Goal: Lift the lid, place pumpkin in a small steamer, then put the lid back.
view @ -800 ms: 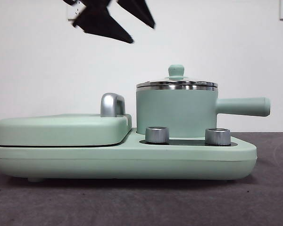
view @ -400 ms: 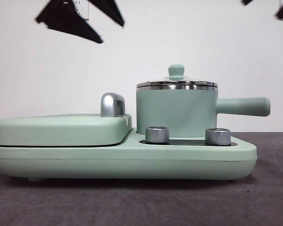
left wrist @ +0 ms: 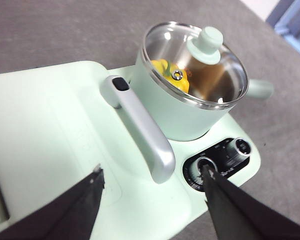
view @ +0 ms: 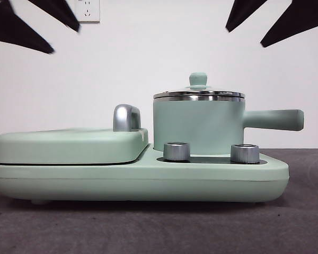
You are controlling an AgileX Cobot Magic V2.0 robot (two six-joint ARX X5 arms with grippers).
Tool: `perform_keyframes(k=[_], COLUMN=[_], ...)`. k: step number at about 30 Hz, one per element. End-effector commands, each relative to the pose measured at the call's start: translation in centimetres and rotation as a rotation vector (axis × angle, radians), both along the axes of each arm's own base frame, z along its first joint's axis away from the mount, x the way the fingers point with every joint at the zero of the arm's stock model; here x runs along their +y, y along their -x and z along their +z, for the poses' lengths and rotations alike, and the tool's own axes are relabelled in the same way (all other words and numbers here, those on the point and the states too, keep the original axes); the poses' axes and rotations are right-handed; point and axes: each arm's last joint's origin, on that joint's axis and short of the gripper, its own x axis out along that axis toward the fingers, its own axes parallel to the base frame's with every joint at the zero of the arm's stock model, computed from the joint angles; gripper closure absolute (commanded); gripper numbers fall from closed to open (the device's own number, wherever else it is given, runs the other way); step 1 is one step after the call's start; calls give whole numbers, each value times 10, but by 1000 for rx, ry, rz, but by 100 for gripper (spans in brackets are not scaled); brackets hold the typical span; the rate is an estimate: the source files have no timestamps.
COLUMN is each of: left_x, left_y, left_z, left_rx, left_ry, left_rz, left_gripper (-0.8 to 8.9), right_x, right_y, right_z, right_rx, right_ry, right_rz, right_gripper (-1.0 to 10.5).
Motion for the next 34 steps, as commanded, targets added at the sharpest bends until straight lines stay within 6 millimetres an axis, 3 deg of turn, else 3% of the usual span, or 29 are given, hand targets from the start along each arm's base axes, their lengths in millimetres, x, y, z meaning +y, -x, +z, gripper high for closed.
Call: perform_keyframes(k=[1,8,11,28,34], left_x=[3,9,10,11,26], left_y=[7,20,22,23,28], left_z=[7,11,13,14,6], left_rx=[-8,-14,-25,-34,-179], left_ry=[35,39,46,45,-20], left_rz=[21,19,15,12,53], left_gripper=[496,515,828,807,806], right_x=[4,4,5,5,5], right_y=[0,2,2,3,3], right_z=[1,1,1,2,2], right_rx=[-17,10,4,2,2], right_ry=[6,-7,-9,-22,-22], right_rz=[29,49,48,64,63], right_gripper=[561,586,954,927,927])
